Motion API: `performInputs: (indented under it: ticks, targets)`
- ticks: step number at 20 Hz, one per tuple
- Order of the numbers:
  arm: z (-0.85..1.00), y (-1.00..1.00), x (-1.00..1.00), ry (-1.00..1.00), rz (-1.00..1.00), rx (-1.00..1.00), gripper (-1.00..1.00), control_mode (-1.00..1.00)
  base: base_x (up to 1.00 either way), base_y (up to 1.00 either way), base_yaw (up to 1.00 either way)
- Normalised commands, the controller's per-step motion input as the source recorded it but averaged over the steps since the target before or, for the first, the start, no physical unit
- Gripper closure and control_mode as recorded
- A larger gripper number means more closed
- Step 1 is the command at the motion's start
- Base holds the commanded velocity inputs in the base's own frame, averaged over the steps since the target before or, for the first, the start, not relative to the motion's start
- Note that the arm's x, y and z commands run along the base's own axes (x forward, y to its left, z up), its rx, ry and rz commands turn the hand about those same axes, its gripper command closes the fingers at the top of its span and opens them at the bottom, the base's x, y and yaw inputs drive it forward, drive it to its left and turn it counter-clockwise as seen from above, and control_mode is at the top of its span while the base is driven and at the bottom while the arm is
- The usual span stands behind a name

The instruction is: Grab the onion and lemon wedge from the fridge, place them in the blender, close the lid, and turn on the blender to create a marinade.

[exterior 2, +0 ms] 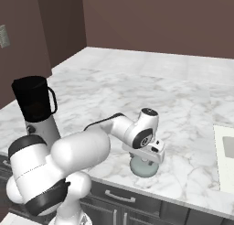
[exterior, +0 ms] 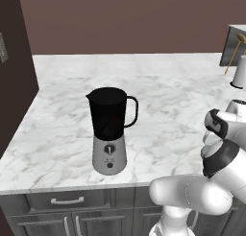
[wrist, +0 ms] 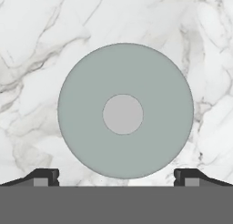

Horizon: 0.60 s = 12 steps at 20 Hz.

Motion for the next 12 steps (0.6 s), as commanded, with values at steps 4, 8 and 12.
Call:
performInputs:
  ticks: [4, 8, 12]
  targets:
    - [-0.13, -0.07, 0.14, 0.00, 0.01, 0.03, -1.00, -1.00, 0.00, 0.00, 0.00]
    - [-0.13, -0.05, 0.14, 0.00, 0.00, 0.02, -1.00, -1.00, 0.00, 0.00, 0.00]
    - [-0.14, 0.00, 0.15, 0.00, 0.00, 0.01, -1.00, -1.00, 0.00, 0.00, 0.00]
